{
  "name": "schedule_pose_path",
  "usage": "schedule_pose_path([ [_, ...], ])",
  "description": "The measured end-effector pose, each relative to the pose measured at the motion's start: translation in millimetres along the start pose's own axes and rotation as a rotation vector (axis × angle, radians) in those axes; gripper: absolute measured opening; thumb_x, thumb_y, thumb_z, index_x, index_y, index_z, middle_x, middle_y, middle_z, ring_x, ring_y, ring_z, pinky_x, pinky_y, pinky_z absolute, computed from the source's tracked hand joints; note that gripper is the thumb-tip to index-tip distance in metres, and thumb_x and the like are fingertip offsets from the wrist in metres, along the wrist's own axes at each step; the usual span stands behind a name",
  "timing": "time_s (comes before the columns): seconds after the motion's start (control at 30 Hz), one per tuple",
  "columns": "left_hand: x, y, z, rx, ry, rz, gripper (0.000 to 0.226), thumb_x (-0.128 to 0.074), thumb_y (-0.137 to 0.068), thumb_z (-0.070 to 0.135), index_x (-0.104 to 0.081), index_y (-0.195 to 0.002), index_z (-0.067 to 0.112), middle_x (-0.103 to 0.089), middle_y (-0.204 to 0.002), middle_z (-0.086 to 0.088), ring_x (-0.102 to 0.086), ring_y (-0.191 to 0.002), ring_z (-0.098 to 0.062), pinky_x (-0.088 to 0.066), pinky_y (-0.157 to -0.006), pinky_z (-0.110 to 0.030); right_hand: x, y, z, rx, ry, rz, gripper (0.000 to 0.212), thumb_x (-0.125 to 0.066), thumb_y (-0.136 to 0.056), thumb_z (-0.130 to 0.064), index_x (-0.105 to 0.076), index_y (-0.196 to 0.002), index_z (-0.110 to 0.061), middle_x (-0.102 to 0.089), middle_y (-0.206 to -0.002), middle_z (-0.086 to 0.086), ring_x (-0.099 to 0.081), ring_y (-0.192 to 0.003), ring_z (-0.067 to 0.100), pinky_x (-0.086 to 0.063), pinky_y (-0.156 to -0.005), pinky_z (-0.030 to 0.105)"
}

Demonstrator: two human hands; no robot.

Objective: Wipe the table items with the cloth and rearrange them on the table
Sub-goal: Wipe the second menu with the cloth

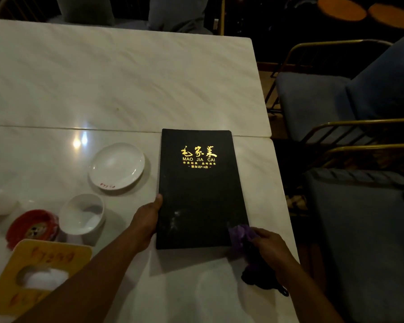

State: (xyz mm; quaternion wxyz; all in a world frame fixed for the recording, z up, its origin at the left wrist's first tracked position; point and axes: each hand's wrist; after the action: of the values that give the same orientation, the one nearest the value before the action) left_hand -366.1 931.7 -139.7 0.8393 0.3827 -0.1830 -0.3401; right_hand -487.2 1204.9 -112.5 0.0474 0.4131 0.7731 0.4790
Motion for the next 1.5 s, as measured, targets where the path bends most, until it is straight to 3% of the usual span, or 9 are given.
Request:
schedule_pose_path([
  [0.23, 18, 31, -27, 0.002, 0.056, -0.058, 0.033, -0.039, -0.106, 0.025, -0.046, -0.138, 0.024, -0.059, -0.122, -0.008, -0.062, -0.101, -0.025, -0.054, -0.081, -0.043, 15, 63, -8, 0.056, -0.018, -0.025, 0.011, -0.061, -0.095, -0.012, -0.071, -0.099, -0.012, -0.072, -0.095, 0.012, -0.070, -0.087, 0.024, -0.057, -0.082, 0.038],
  [0.4, 23, 48, -48, 0.017, 0.225, -0.116, 0.026, -0.037, -0.106, 0.019, -0.051, -0.129, 0.020, -0.060, -0.122, -0.013, -0.062, -0.109, -0.032, -0.054, -0.089, -0.048, -30, 58, -34, 0.459, 0.172, 0.221, 0.050, -0.049, -0.088, 0.008, -0.063, -0.126, -0.022, -0.068, -0.111, -0.001, -0.063, -0.099, 0.015, -0.048, -0.078, 0.013],
  [0.6, 24, 50, -61, 0.113, 0.269, -0.126, 0.042, -0.039, -0.103, 0.046, -0.062, -0.124, 0.018, -0.068, -0.119, -0.013, -0.063, -0.112, -0.036, -0.051, -0.097, -0.053, -149, 10, -10, 0.596, 0.522, 0.187, 0.059, -0.061, -0.086, -0.003, -0.051, -0.141, -0.023, -0.048, -0.148, 0.001, -0.039, -0.139, 0.021, -0.023, -0.120, 0.037],
  [0.87, 35, 42, -39, 0.159, 0.195, -0.119, 0.040, -0.042, -0.103, 0.043, -0.062, -0.118, 0.012, -0.067, -0.106, -0.014, -0.065, -0.097, -0.033, -0.054, -0.074, -0.040, -168, 62, 67, 1.071, 0.683, -0.065, 0.059, -0.048, -0.087, -0.001, -0.054, -0.139, -0.028, -0.043, -0.153, -0.004, -0.028, -0.145, 0.014, -0.008, -0.121, 0.045],
  [1.07, 35, 50, -36, 0.123, 0.119, -0.170, 0.040, -0.038, -0.103, 0.045, -0.056, -0.126, 0.018, -0.063, -0.119, -0.012, -0.061, -0.106, -0.033, -0.052, -0.081, -0.046, -102, 6, 67, 0.623, 0.382, 0.365, 0.054, -0.047, -0.085, 0.000, -0.057, -0.136, -0.016, -0.044, -0.148, 0.004, -0.038, -0.141, 0.031, -0.027, -0.118, 0.054],
  [1.2, 32, 52, -28, 0.103, 0.092, -0.110, 0.037, -0.041, -0.102, 0.046, -0.060, -0.115, 0.018, -0.066, -0.114, -0.014, -0.062, -0.105, -0.035, -0.052, -0.089, -0.049, -182, 44, 34, 0.846, 0.353, 0.149, 0.055, -0.038, -0.087, -0.018, -0.050, -0.141, -0.018, -0.041, -0.152, 0.003, -0.028, -0.144, 0.019, -0.016, -0.121, 0.044],
  [1.3, 40, 49, -26, 0.107, 0.076, -0.072, 0.037, -0.043, -0.101, 0.047, -0.061, -0.114, 0.016, -0.068, -0.109, -0.014, -0.064, -0.102, -0.036, -0.054, -0.088, -0.050, -179, 45, 39, 1.008, 0.442, -0.028, 0.060, -0.044, -0.090, -0.008, -0.040, -0.147, -0.024, -0.025, -0.157, -0.011, -0.014, -0.148, 0.008, -0.004, -0.123, 0.032],
  [1.43, 33, 55, -31, 0.117, 0.084, -0.111, 0.034, -0.040, -0.103, 0.045, -0.060, -0.115, 0.019, -0.066, -0.112, -0.014, -0.062, -0.104, -0.035, -0.054, -0.083, -0.047, -142, 1, 26, 0.832, 0.340, 0.148, 0.055, -0.048, -0.088, 0.000, -0.052, -0.139, -0.021, -0.040, -0.153, 0.001, -0.029, -0.146, 0.020, -0.018, -0.122, 0.052],
  [1.5, 28, 56, -29, 0.120, 0.110, -0.113, 0.037, -0.041, -0.103, 0.043, -0.062, -0.117, 0.016, -0.068, -0.111, -0.016, -0.064, -0.102, -0.036, -0.055, -0.080, -0.045, -164, 19, 9, 0.821, 0.235, 0.141, 0.045, -0.046, -0.089, -0.007, -0.061, -0.131, -0.016, -0.049, -0.146, 0.005, -0.036, -0.140, 0.015, -0.023, -0.121, 0.046],
])
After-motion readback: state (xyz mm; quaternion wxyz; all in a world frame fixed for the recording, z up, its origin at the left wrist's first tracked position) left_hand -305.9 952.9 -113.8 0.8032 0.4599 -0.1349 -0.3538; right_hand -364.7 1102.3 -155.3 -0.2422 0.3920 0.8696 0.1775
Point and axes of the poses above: each hand's wrist, its own y-axis away from the middle knuckle, its own x-axis out of the back of the hand, z = x × y
